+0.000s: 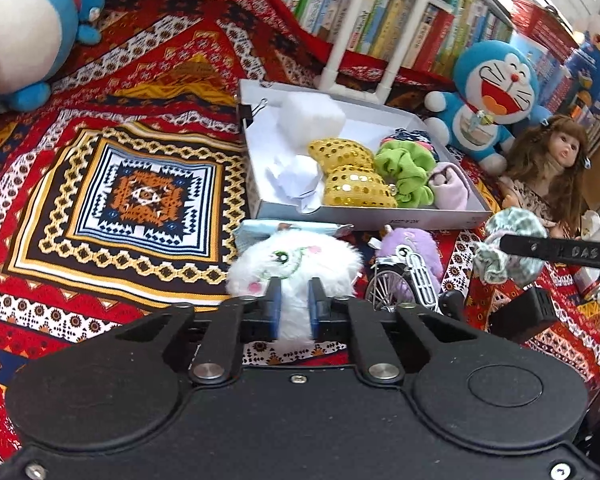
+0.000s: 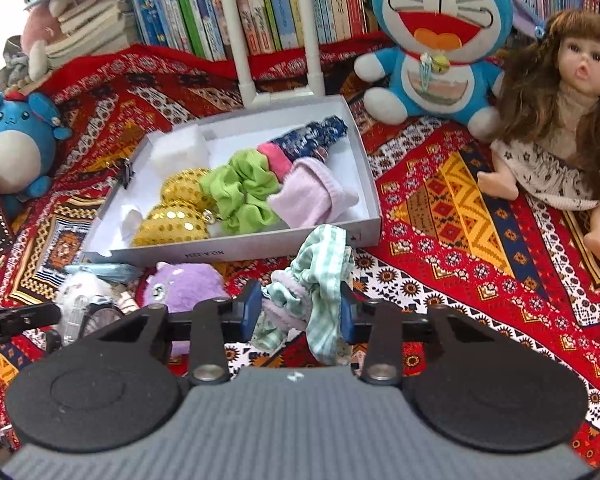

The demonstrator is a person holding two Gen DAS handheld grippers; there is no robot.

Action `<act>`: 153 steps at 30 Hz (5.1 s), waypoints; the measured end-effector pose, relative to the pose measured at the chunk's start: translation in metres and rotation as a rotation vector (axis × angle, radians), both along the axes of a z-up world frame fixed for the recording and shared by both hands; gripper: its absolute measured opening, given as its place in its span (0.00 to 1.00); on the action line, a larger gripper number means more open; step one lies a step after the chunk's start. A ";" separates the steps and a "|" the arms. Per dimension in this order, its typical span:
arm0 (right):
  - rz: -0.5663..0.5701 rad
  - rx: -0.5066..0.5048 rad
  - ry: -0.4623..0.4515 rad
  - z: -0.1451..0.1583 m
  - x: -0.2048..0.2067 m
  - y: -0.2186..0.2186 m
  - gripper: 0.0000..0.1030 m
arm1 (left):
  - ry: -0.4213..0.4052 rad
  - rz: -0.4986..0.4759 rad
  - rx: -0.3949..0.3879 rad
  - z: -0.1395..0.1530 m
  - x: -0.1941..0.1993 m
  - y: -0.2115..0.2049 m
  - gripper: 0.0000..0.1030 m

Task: Organize soft objects
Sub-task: 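Close the left tool on the white fluffy plush while the right tool grips the gingham scrunchie, then lift the white plush with the left tool while the right tool lifts the gingham scrunchie, then carry the white plush in the left tool while the right tool carries the scrunchie over the tray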

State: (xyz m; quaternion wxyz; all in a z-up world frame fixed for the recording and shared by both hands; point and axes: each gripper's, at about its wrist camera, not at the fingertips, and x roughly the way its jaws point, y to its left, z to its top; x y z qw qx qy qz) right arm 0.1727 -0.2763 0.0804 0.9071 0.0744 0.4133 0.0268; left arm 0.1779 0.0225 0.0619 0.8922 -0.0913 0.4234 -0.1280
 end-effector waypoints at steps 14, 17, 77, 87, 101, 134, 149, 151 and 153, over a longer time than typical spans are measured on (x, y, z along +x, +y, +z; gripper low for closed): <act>0.041 0.041 -0.259 0.028 -0.083 0.019 0.43 | -0.085 0.006 0.116 -0.022 -0.015 -0.019 0.53; 0.044 0.013 -0.299 0.028 -0.100 0.026 0.44 | -0.093 0.011 0.113 -0.028 -0.016 -0.019 0.53; 0.008 -0.007 -0.324 -0.065 -0.173 0.055 0.69 | -0.220 0.046 0.164 -0.028 -0.055 -0.016 0.34; -0.003 0.005 -0.292 -0.074 -0.165 0.056 0.72 | -0.220 0.053 0.201 -0.035 -0.086 -0.009 0.55; 0.007 -0.009 -0.300 -0.079 -0.157 0.063 0.70 | -0.181 0.061 0.131 -0.043 -0.062 -0.015 0.49; 0.069 0.062 -0.401 0.038 -0.078 0.023 0.32 | -0.339 -0.022 0.090 0.051 -0.012 -0.033 0.37; 0.012 0.066 -0.130 0.021 0.056 0.011 0.32 | -0.183 -0.013 0.117 0.026 0.111 -0.062 0.37; 0.010 0.054 -0.100 0.015 0.068 0.015 0.32 | -0.175 -0.005 0.125 0.019 0.117 -0.065 0.37; 0.008 0.059 -0.089 0.011 0.076 0.020 0.32 | -0.188 0.000 0.130 0.014 0.121 -0.066 0.37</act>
